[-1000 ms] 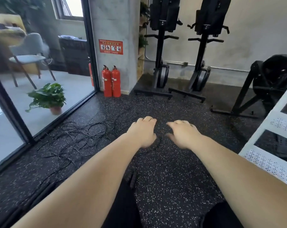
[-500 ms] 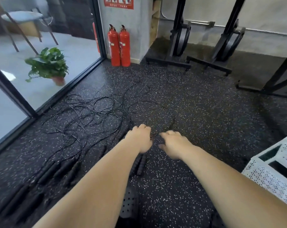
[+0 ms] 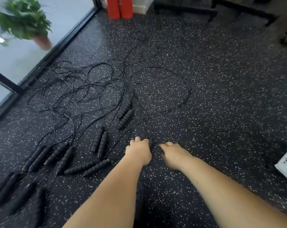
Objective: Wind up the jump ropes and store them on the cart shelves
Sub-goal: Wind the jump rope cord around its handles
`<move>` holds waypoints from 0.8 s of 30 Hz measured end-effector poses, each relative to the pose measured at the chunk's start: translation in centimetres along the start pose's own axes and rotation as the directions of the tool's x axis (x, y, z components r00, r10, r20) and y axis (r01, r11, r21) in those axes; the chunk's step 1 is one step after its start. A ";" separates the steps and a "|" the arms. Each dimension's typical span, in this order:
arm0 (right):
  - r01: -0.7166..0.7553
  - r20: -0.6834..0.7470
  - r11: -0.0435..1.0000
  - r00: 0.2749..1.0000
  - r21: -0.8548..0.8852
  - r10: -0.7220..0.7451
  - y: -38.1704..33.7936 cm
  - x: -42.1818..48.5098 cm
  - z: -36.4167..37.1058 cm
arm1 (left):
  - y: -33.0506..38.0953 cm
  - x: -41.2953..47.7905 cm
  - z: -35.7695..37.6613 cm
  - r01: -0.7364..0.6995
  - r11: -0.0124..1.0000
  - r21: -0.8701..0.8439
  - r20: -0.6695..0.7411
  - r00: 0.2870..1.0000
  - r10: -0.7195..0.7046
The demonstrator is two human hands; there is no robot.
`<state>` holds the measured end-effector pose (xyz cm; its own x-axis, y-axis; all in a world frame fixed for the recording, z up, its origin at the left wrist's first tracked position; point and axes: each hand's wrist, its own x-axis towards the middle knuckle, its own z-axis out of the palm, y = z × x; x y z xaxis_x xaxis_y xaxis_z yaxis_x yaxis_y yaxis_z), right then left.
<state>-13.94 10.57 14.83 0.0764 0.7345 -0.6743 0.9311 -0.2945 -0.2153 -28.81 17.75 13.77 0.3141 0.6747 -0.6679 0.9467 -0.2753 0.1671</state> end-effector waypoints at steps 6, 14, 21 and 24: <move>-0.033 0.057 0.999 0.998 0.029 0.032 1.2 4.5 2.8 | 0.2 4.7 3.4 0.100 0.995 0.006 0.020 0.995 -0.100; -0.063 0.104 0.993 0.993 0.096 0.053 1.8 8.3 5.7 | 0.2 8.4 7.6 0.253 0.967 0.031 0.007 0.967 -0.253; -0.075 0.115 0.991 0.991 0.109 0.062 3.2 8.1 6.3 | -0.3 9.9 9.8 0.240 0.968 0.072 -0.037 0.971 -0.238; -0.099 0.098 0.987 0.991 0.123 0.087 4.1 7.7 5.7 | 1.2 9.6 8.8 0.275 0.958 -0.078 0.003 0.961 -0.276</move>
<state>-11.57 11.52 4.75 0.1220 0.6422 -0.7568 0.8678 -0.4391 -0.2327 -25.34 17.88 1.20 0.0405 0.7226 -0.6901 0.9992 -0.0250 0.0325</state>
